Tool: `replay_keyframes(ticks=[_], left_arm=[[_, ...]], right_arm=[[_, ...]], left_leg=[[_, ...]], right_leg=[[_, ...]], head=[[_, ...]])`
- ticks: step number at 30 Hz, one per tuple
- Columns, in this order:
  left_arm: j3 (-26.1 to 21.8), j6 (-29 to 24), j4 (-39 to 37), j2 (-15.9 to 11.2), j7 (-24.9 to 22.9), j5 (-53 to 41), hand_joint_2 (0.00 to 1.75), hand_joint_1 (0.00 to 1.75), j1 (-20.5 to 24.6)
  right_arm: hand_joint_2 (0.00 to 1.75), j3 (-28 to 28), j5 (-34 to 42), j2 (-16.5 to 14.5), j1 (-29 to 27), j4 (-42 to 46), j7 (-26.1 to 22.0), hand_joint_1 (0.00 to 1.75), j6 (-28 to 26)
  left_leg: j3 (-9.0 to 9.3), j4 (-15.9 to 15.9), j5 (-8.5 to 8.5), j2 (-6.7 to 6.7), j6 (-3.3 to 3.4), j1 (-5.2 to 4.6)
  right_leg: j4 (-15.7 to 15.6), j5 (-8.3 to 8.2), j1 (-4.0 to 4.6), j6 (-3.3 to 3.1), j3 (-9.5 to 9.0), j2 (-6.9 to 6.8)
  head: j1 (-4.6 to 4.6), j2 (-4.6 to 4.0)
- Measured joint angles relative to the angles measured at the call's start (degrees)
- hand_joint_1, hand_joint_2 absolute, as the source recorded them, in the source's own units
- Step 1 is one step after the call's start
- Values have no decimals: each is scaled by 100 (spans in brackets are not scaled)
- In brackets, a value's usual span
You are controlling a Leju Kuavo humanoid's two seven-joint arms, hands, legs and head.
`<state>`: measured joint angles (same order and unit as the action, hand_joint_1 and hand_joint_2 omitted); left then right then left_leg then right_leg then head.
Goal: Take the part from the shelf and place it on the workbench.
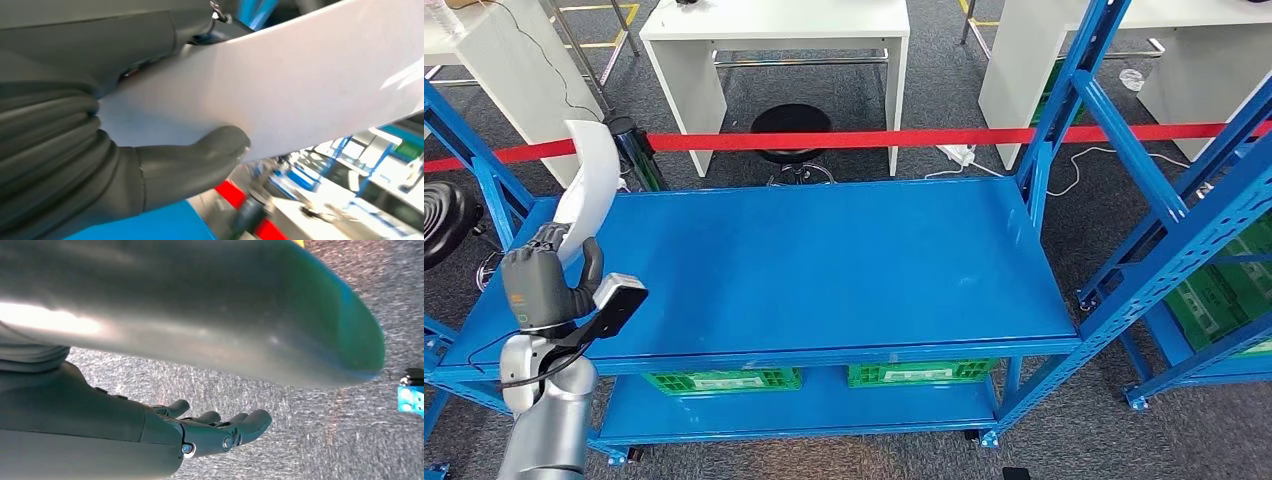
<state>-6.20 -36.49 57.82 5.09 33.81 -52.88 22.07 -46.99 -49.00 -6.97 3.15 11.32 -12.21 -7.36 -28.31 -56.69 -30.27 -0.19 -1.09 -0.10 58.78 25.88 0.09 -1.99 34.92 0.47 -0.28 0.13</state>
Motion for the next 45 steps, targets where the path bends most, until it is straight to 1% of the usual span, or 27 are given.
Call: replay_keyframes(ticks=[2, 4, 10, 13, 15, 17, 18, 19, 20, 22, 23, 25, 28, 29, 30, 31, 33, 34, 35, 36, 37, 39, 40, 41, 43, 44, 45], left_arm=[[245, 242, 464, 1, 166, 741, 175, 175, -258], [487, 390, 982, -13, 228, 1040, 175, 175, -526], [943, 923, 1922, -150, 193, 1354, 175, 175, -1077], [1060, 1006, 2178, -215, 203, 1341, 175, 175, -1238], [1126, 1055, 2290, -232, 186, 1303, 175, 175, -1311], [1170, 1084, 2363, -242, 142, 1261, 175, 175, -1400], [1189, 1102, 2391, -246, 114, 1243, 175, 175, -1453], [1205, 1116, 2410, -249, 92, 1222, 175, 175, -1499], [1216, 1136, 2422, -251, 69, 1203, 175, 175, -1532], [1223, 1184, 2433, -255, 25, 1153, 175, 175, -1553], [1225, 1208, 2438, -257, 3, 1125, 175, 175, -1551], [1234, 1236, 2443, -262, -38, 1046, 175, 175, -1538], [1248, 1224, 2405, -272, -108, 938, 175, 175, -1514], [1249, 1222, 2376, -279, -122, 921, 175, 175, -1508], [1249, 1221, 2341, -286, -126, 911, 175, 175, -1501], [1249, 1221, 2300, -291, -125, 908, 175, 175, -1490], [1249, 1220, 2223, -293, -122, 907, 175, 175, -1473], [1249, 1220, 2187, -294, -122, 908, 175, 175, -1470], [1250, 1220, 2163, -295, -122, 908, 175, 175, -1468], [1250, 1220, 2143, -295, -122, 908, 175, 175, -1462], [1254, 1220, 2128, -294, -122, 908, 175, 175, -1445], [1265, 1220, 2107, -288, -120, 908, 175, 175, -1383], [1273, 1220, 2096, -284, -117, 908, 175, 175, -1347], [1280, 1221, 2082, -279, -116, 908, 175, 175, -1314], [1304, 1222, 2042, -273, -116, 900, 175, 175, -1261], [1320, 1223, 2011, -269, -120, 890, 175, 175, -1229], [1338, 1223, 1981, -264, -123, 877, 175, 175, -1204]], right_arm=[[0, 0, -64, 2, -4, 0, 27, 0, 15], [0, 0, -114, 4, -3, 0, 31, 0, 26], [0, 0, -209, 4, 0, 0, 11, 0, 32], [0, 0, -228, 13, -3, 0, 38, 0, 44], [0, 0, -238, 24, 0, 0, 91, 0, 65], [0, 0, -252, 28, -1, 0, 174, 0, 92], [0, 0, -261, 30, -5, 0, 230, 0, 105], [0, 0, -268, 33, -10, 0, 280, 0, 114], [0, 0, -272, 37, -14, 0, 326, 0, 116], [0, 0, -275, 46, -10, 0, 389, 0, 107], [0, 0, -275, 48, -5, 0, 404, 0, 89], [0, -1, -276, 44, 4, 0, 389, 0, -9], [0, -32, -256, 41, 18, 0, 309, 0, -266], [0, -56, -240, 41, 22, 0, 301, 0, -328], [0, -82, -222, 41, 23, 0, 312, 0, -376], [0, -107, -210, 41, 23, 0, 335, 0, -408], [0, -142, -194, 42, 23, 0, 402, 0, -466], [0, -161, -184, 42, 23, 0, 443, 0, -502], [0, -179, -172, 42, 22, 0, 484, 0, -538], [0, -204, -156, 42, 23, 0, 532, 0, -585], [0, -231, -139, 41, 23, 0, 578, 0, -635], [0, -279, -95, 33, 25, 0, 660, 0, -728], [0, -304, -68, 28, 27, 0, 696, 0, -766], [0, -333, -40, 22, 31, 0, 723, 0, -791], [0, -400, 27, 9, 37, 0, 743, 0, -813], [0, -436, 69, 3, 38, 0, 741, 0, -815], [0, -475, 117, -4, 38, 0, 733, 0, -813]], left_leg=[[0, 0, -3, 3, 1, 0], [-1, 0, -5, -1, 3, 0], [-10, -37, -28, -3, 66, -36], [21, 45, 76, 8, 125, -6], [38, 128, 166, 26, 167, 47], [-4, 118, 191, 44, 183, 58], [-32, 96, 192, 52, 178, 62], [-60, 68, 191, 58, 169, 70], [-91, 29, 185, 61, 152, 87], [-160, -77, 154, 58, 86, 132], [-204, -135, 137, 50, 39, 148], [-272, -215, 117, 31, -53, 141], [-318, -235, 135, 11, -176, 141], [-355, -295, 68, 12, -206, 150], [-423, -453, -75, 13, -222, 154], [-532, -740, -296, 15, -230, 154], [-791, -1464, -731, 17, -234, 149], [-861, -1723, -836, 17, -227, 144], [-834, -1781, -820, 18, -209, 137], [-701, -1633, -707, 18, -177, 126], [-468, -1290, -537, 17, -133, 109], [23, -495, -321, 20, -52, 61], [157, -242, -276, 20, -27, 32], [197, -129, -266, 20, -5, 4], [130, -89, -157, 24, 60, -17], [79, -70, -87, 33, 112, -9], [17, -47, -7, 42, 161, 5]], right_leg=[[-1, 3, 0, 4, 0, 2], [-1, 8, 0, 10, 0, -2], [-18, -9, -30, 62, -7, -7], [-20, -8, -24, 128, -7, -6], [282, 237, -21, 173, 120, -9], [992, 630, -61, 229, 409, -13], [1324, 755, -85, 260, 538, -14], [1494, 779, -108, 290, 593, -17], [1431, 689, -133, 320, 532, -20], [767, 403, -179, 384, 148, -30], [456, 297, -178, 388, -28, -19], [210, 281, -160, 318, -143, 13], [208, 261, -152, 128, -68, 26], [192, 227, -153, 74, -43, 20], [172, 189, -155, 26, -17, 13], [163, 151, -149, -11, 17, 4], [164, 77, -117, -50, 112, -5], [167, 38, -97, -60, 166, -9], [170, -2, -78, -64, 218, -10], [172, -44, -60, -64, 268, -9], [173, -89, -47, -59, 314, -8], [165, -184, -34, -23, 375, -7], [155, -232, -35, 9, 385, -9], [135, -282, -44, 48, 387, -12], [84, -373, -64, 130, 392, -17], [98, -329, -71, 167, 420, -17], [191, -179, -74, 200, 468, -17]], head=[[0, 0], [0, 0], [-2, 0], [2, 0], [28, 0], [50, 0], [54, 0], [54, 0], [54, 0], [55, 0], [63, 0], [75, 0], [80, 0], [79, 0], [74, 0], [69, 0], [64, 0], [64, 0], [64, 0], [64, 0], [64, 0], [69, 0], [68, 0], [64, 0], [52, 0], [48, 0], [53, 0]])
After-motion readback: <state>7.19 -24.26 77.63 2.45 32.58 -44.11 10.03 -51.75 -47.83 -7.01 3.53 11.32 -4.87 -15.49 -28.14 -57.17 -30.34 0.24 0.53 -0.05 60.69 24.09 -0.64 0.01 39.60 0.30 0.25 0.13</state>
